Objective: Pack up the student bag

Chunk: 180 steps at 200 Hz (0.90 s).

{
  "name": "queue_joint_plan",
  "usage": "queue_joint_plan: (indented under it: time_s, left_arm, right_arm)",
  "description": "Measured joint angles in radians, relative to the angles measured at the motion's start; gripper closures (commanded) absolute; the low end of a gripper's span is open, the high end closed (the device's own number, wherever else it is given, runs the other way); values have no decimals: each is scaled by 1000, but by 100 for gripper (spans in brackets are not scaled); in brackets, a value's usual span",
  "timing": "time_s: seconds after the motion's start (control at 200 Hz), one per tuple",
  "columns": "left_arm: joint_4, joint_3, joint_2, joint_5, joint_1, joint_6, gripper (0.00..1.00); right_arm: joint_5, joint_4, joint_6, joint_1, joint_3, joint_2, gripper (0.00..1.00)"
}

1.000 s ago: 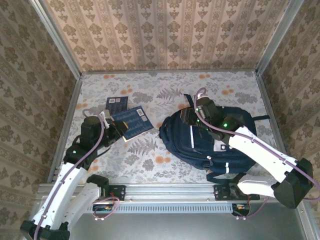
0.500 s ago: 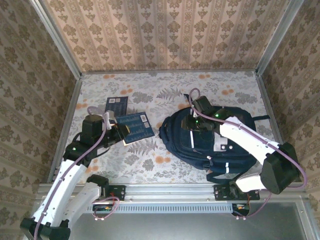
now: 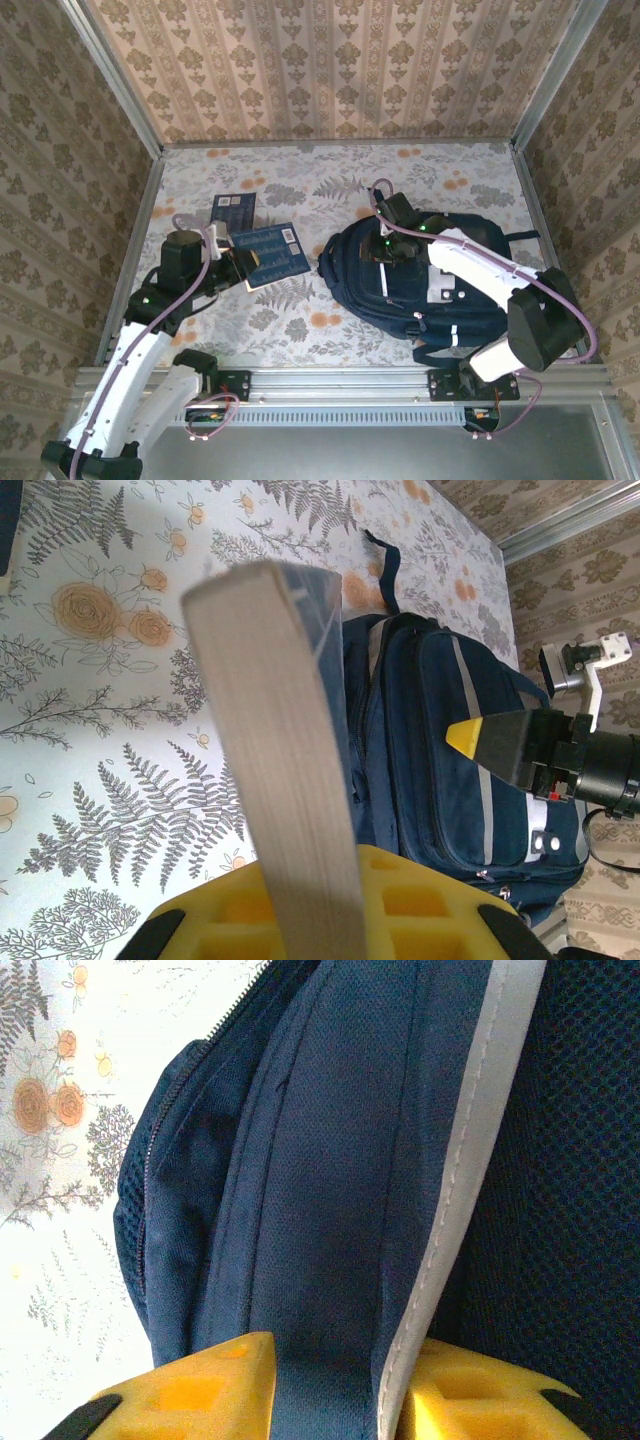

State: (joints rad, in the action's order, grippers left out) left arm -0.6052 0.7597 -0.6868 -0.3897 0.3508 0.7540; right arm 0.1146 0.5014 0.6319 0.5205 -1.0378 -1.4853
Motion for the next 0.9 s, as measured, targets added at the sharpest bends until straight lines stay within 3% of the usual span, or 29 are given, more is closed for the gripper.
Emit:
queue_joint_plan:
  time_s: [0.115,0.275,0.555,0.9]
  left_arm:
    - [0,0,0,0,-2,-5,100]
    - [-3,4,0,-1,-7,-18,100]
    - [-27,66,-6,-22,-12,-52,100]
    - [130,40,-61,-213,-12,-6,100]
  right_arm:
    - [-2,-9,3,-5,6,-6,89]
    - [27,-41,0,-32,48,7,100]
    - [228,-77,3,-173,87,264,100]
    - [601,-208,93,-263,96,335,100]
